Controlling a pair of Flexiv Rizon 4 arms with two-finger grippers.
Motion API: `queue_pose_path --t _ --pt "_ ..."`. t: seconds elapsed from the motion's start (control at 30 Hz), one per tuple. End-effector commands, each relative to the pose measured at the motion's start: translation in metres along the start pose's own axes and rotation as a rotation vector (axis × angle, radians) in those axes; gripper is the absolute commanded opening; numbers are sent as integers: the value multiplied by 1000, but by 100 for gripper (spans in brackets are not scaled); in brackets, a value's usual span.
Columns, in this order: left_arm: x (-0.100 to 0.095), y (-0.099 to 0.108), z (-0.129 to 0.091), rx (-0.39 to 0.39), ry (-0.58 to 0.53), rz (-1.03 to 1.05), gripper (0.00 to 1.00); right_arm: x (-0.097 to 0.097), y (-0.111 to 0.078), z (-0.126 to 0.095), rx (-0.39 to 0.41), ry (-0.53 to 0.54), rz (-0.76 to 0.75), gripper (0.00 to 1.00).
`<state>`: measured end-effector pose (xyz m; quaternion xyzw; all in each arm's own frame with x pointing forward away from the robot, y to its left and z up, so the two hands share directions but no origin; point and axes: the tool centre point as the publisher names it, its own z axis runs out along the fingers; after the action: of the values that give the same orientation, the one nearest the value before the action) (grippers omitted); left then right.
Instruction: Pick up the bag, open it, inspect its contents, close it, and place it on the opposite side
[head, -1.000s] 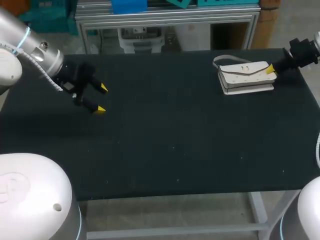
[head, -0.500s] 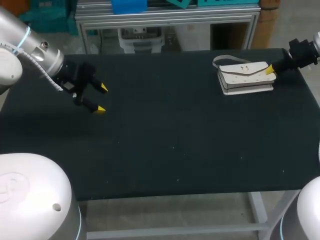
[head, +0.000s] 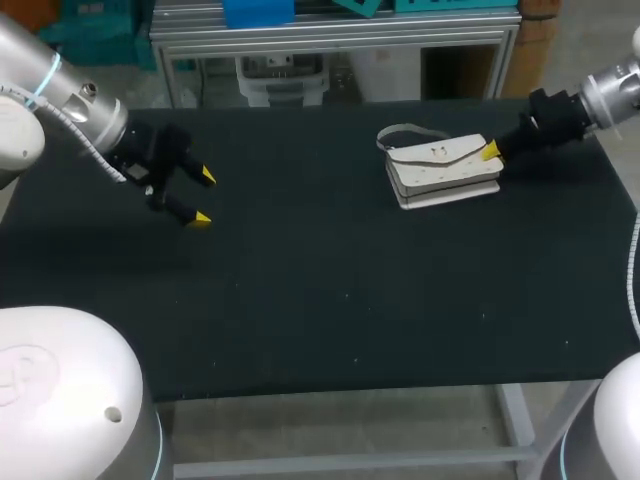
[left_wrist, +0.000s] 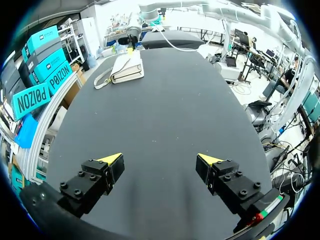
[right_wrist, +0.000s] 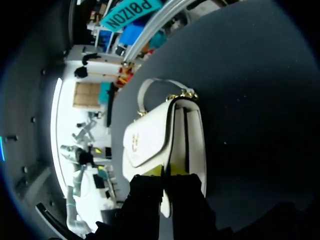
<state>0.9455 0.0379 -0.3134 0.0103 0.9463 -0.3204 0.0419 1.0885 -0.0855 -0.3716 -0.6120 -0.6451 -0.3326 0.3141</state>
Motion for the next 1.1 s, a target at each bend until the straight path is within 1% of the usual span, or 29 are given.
queue_pose_path --t 0.03,0.07,0.13,0.3,0.4,0.5,1.1 --pt "0 0 0 1 0 0 100 22 -39 33 -188 -70 -4 0" --pt "0 0 0 1 0 0 100 27 -43 41 -181 -52 -11 0" --pt "0 0 0 1 0 0 100 35 -50 53 -174 -60 -17 0" --pt "0 0 0 1 0 0 100 51 -68 78 -163 -49 -27 0" --pt "0 0 0 1 0 0 100 59 -79 92 -187 -83 -22 0" --pt "0 0 0 1 0 0 100 64 -91 104 -220 -91 -8 0" --pt "0 0 0 1 0 0 100 64 -91 104 -220 -91 -8 0"
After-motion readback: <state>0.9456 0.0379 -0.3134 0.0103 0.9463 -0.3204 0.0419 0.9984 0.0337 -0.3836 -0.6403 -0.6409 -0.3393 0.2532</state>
